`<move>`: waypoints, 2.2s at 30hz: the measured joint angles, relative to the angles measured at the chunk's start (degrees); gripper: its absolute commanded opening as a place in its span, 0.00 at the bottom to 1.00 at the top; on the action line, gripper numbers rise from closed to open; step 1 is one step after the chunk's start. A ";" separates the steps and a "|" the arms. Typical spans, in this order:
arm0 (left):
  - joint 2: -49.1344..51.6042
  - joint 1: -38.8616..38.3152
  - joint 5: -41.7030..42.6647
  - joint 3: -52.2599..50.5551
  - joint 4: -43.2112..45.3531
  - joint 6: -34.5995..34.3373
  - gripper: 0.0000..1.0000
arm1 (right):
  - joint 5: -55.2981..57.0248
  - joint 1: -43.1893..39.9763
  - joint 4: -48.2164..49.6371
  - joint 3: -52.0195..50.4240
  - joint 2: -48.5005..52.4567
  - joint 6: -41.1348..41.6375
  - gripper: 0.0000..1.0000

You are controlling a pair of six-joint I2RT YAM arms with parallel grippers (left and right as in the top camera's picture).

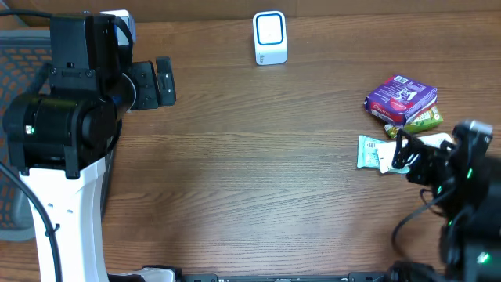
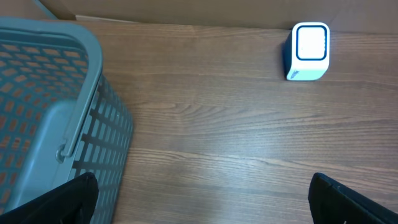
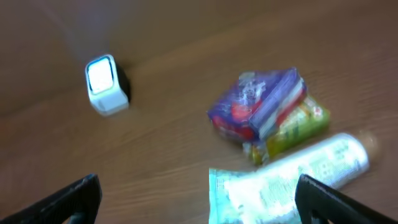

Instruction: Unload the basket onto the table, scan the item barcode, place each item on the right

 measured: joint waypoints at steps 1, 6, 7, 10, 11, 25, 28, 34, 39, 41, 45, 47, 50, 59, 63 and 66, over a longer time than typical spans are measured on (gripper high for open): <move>0.00 0.00 0.02 0.00 0.00 0.00 0.99 | 0.31 0.24 2.93 -3.43 -2.91 -0.15 1.00; 0.00 0.00 0.02 0.00 0.00 0.00 1.00 | 3.34 4.04 14.91 -18.32 -14.58 -0.94 1.00; 0.00 0.00 0.02 0.00 0.00 0.00 1.00 | 4.37 5.09 17.40 -20.92 -16.22 -0.98 1.00; 0.00 0.00 0.02 0.00 0.00 0.00 0.99 | 6.47 7.54 23.56 -27.26 -19.96 -1.01 1.00; 0.00 0.00 0.02 0.00 0.00 0.00 0.99 | 7.08 8.22 25.99 -29.64 -21.29 -1.01 1.00; 0.00 0.00 0.02 0.00 0.00 0.00 1.00 | 12.00 13.62 29.90 -39.26 -34.18 -0.94 1.00; 0.00 0.00 0.02 0.00 -0.02 0.00 1.00 | 11.74 13.64 29.62 -39.26 -34.18 -0.92 1.00; 0.00 0.00 0.02 0.00 -0.02 0.00 1.00 | 11.50 13.66 29.57 -39.26 -34.18 -0.92 1.00; 0.00 0.00 0.02 0.00 0.00 0.00 0.99 | 11.45 13.66 29.57 -39.26 -34.18 -0.90 1.00; 0.00 0.02 0.02 0.00 -0.02 0.00 0.99 | 11.41 13.66 29.55 -39.26 -34.18 -0.92 1.00; 0.00 0.00 0.02 0.00 0.00 0.00 1.00 | 11.39 13.66 29.55 -39.26 -34.18 -0.90 1.00; 0.00 0.00 0.02 0.00 0.00 0.00 1.00 | 11.39 13.66 29.59 -39.26 -34.18 -0.90 1.00; 0.00 0.00 0.02 0.00 -0.02 0.00 1.00 | 11.39 13.66 29.57 -39.26 -34.18 -0.92 1.00; 0.00 0.00 0.02 0.00 -0.02 0.00 1.00 | 11.37 13.66 29.55 -39.26 -34.18 -0.92 1.00; -0.04 0.00 0.13 0.00 -0.11 0.00 1.00 | 11.37 13.66 29.55 -39.26 -34.18 -0.92 1.00; -1.42 0.00 1.44 -1.88 2.95 0.00 1.00 | 11.37 13.66 29.59 -39.26 -34.18 -0.90 1.00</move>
